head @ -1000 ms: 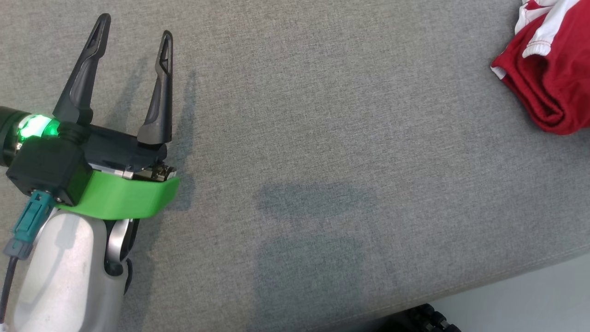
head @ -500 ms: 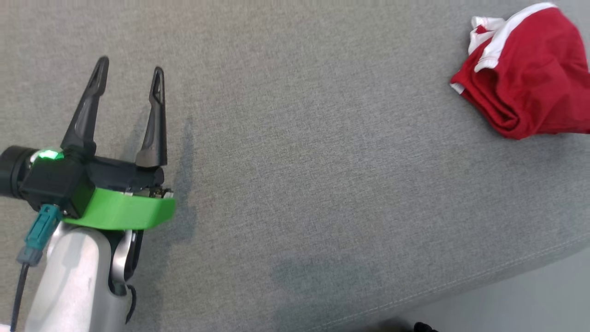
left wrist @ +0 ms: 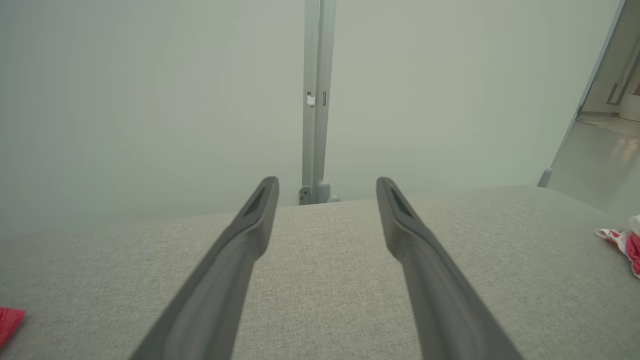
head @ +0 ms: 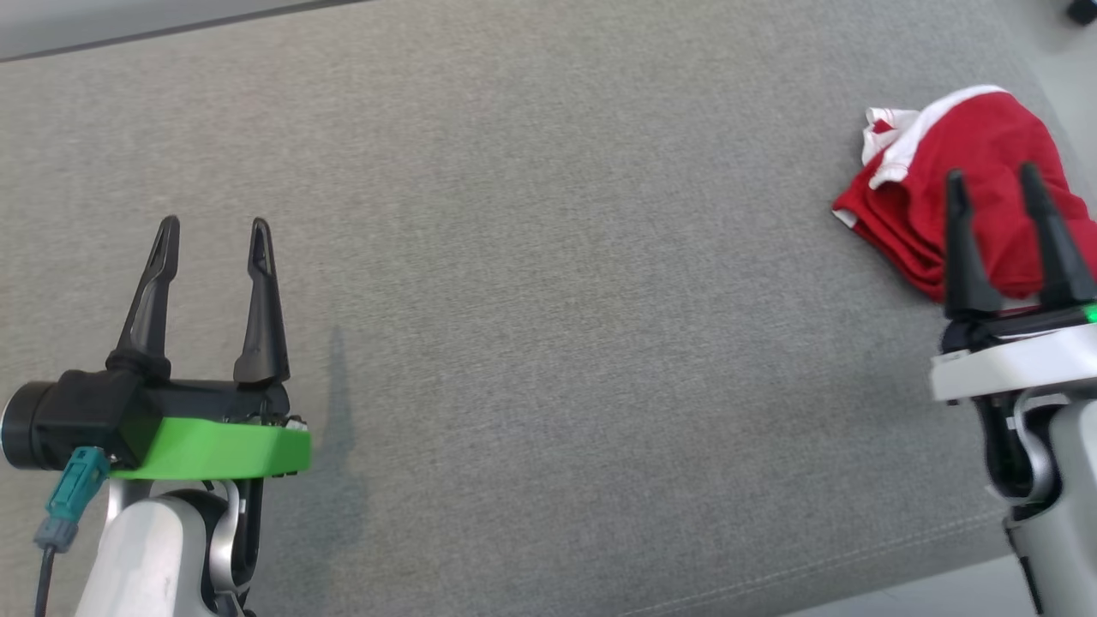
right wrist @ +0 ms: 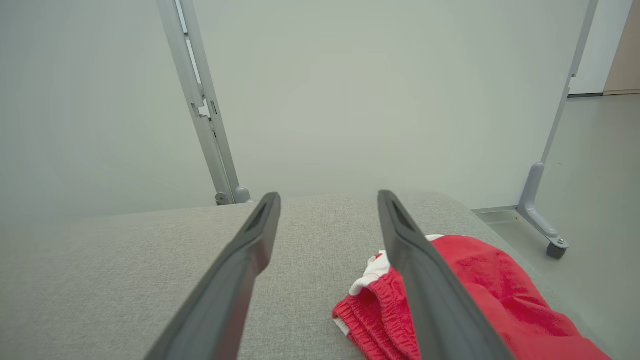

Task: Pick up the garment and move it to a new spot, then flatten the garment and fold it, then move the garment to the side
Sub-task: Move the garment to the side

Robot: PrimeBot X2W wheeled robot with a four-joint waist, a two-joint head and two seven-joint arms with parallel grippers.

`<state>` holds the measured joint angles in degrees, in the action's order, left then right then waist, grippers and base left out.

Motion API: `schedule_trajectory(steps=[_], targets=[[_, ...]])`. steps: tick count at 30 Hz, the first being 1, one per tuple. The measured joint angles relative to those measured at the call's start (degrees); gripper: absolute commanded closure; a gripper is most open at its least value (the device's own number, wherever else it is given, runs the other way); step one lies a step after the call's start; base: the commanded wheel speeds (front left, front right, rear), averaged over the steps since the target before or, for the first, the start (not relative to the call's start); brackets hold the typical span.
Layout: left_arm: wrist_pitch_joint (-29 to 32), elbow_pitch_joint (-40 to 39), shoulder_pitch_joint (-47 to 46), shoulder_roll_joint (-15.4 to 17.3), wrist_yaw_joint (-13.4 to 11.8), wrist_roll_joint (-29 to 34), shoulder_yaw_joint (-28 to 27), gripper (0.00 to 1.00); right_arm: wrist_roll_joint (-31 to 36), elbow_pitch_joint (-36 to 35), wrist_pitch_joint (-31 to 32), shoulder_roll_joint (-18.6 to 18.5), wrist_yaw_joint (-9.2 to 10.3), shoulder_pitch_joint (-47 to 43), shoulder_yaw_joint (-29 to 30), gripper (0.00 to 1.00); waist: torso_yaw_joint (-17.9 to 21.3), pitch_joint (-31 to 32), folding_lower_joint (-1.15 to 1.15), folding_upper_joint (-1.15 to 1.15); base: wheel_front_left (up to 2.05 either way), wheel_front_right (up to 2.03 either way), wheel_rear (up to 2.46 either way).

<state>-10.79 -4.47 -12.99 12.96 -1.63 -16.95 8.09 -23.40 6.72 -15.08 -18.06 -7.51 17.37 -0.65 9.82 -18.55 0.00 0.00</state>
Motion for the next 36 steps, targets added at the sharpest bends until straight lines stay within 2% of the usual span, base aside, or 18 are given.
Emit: schedule_trajectory(steps=[7,17,27,36], targets=[[-1.2,1.4,2.0,-1.0,-0.7,-1.0,-0.5,0.00,2.1,-3.0,0.0,3.3,-0.01,-1.2,-2.4,0.00,-3.6,2.3,0.00,0.00,0.00,0.00,0.00],[-2.2,4.3,6.1,-0.8,-0.6,-2.0,-0.8,0.00,6.9,-2.3,0.2,6.6,-0.01,-6.3,-1.0,0.00,-7.5,8.0,0.00,0.00,0.00,0.00,0.00],[-0.8,4.7,10.8,0.1,-0.6,-2.4,0.1,0.00,8.0,-3.3,2.5,8.1,-0.01,-13.2,-0.5,0.00,-8.9,15.0,0.00,0.00,0.00,0.00,0.00],[0.5,4.6,12.8,0.7,-0.6,-2.7,0.6,0.00,9.0,-6.0,4.7,8.3,0.00,-17.1,0.5,0.00,-9.0,18.4,0.00,0.00,0.00,0.00,0.00]])
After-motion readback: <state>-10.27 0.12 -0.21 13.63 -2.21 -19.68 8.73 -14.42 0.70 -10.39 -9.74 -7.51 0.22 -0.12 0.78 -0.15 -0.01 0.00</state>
